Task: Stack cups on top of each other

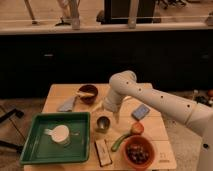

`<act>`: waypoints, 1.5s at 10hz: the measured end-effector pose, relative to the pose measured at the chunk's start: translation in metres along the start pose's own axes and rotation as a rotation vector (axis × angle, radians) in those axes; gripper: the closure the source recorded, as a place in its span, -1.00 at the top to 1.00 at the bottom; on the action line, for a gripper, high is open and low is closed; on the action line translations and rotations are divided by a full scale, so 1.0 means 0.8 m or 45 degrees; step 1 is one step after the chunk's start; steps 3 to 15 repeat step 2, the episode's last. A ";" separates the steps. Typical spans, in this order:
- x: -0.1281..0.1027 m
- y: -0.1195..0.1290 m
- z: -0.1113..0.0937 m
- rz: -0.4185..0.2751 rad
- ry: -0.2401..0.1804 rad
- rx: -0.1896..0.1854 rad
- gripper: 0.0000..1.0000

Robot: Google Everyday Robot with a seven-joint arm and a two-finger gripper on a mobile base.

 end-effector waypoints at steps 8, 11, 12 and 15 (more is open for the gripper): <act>0.003 0.006 -0.001 -0.008 0.001 0.018 0.60; 0.003 0.006 -0.001 -0.008 0.001 0.018 0.60; 0.003 0.006 -0.001 -0.008 0.001 0.018 0.60; 0.003 0.006 -0.001 -0.008 0.001 0.018 0.60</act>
